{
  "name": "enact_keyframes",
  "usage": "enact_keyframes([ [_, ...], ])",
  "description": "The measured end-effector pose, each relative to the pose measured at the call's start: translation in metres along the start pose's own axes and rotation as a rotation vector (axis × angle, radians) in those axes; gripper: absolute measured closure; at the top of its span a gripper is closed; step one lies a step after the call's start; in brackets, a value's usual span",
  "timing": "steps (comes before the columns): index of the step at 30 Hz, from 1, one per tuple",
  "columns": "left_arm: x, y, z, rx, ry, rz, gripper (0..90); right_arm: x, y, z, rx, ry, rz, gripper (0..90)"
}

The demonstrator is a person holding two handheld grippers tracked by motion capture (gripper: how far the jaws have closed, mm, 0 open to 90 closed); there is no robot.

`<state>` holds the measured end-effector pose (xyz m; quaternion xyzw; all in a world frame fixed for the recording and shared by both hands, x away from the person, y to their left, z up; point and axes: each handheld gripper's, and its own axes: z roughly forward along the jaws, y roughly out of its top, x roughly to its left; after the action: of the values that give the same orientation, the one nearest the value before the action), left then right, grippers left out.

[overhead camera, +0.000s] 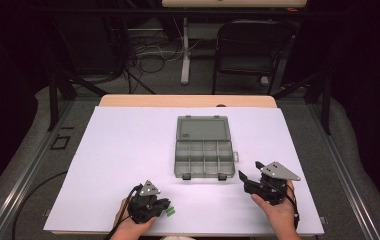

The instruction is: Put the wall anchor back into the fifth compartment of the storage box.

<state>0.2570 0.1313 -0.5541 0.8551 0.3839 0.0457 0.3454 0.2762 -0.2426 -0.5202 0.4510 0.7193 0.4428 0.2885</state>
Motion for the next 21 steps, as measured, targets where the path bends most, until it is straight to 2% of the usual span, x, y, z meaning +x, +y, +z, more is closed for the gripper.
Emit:
enact_keyframes([
  [2,0.000,0.000,0.000,0.000,0.000,0.000,84.8,0.001,-0.001,0.002,-0.023,-0.006,0.004,30.9],
  [3,0.000,0.000,0.000,0.002,0.001,0.000,84.8,0.000,0.000,0.001,-0.008,-0.006,0.002,30.9],
  [9,0.001,0.001,0.000,0.001,0.000,-0.001,84.8,0.000,0.000,0.000,-0.010,-0.008,0.003,31.0],
  [10,0.001,0.001,0.000,0.001,-0.001,-0.005,84.8,-0.001,0.000,-0.001,0.014,0.003,0.001,31.0],
  [12,0.001,0.002,-0.001,0.002,-0.003,-0.003,84.8,-0.001,0.000,-0.001,0.016,0.003,0.001,31.0],
  [15,0.002,0.005,-0.002,-0.008,-0.006,-0.012,84.8,-0.001,0.000,-0.001,0.014,0.002,0.002,31.0],
  [16,0.002,0.006,-0.003,-0.014,-0.006,-0.017,84.8,-0.001,0.000,0.001,-0.009,-0.009,0.005,31.0],
  [17,0.003,0.007,-0.003,-0.016,-0.005,-0.007,84.8,-0.001,0.000,0.001,-0.008,-0.008,0.006,31.0],
  [21,0.005,0.015,-0.007,-0.040,-0.001,-0.024,84.8,-0.001,0.000,0.001,-0.001,-0.001,0.000,31.0],
])
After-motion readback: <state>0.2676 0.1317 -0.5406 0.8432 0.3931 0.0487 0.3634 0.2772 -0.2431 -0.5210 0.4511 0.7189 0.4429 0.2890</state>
